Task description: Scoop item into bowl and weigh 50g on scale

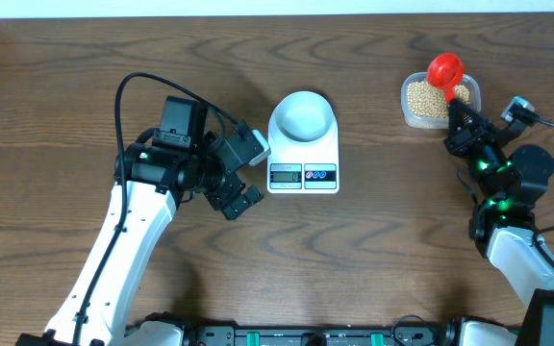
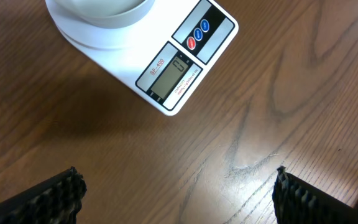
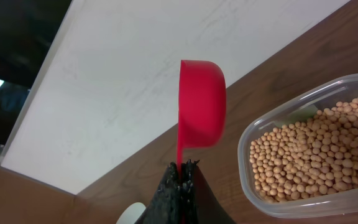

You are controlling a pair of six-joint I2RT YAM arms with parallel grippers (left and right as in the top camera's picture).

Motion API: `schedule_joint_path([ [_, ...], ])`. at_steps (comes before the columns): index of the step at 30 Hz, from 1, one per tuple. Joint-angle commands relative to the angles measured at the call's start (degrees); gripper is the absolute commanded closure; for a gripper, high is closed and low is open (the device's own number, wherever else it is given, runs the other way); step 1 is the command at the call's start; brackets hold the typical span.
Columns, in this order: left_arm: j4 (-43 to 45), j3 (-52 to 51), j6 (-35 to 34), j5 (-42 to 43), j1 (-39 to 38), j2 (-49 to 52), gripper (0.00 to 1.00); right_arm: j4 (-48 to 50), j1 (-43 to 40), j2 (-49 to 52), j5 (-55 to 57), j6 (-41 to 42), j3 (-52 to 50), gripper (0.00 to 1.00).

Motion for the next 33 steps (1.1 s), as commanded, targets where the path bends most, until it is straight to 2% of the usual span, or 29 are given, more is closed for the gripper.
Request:
schedule_joint_path([
  [1,0.0,1.4,-0.7,-0.5,0.2,-0.9,0.01,0.0,-0.2,0.0,0.5,-0.9,0.7,0.99],
  [33,0.0,1.5,-2.1,-2.3,0.2,-3.2,0.01,0.5,0.0,0.0,-2.8,1.8,0.7,0.99],
])
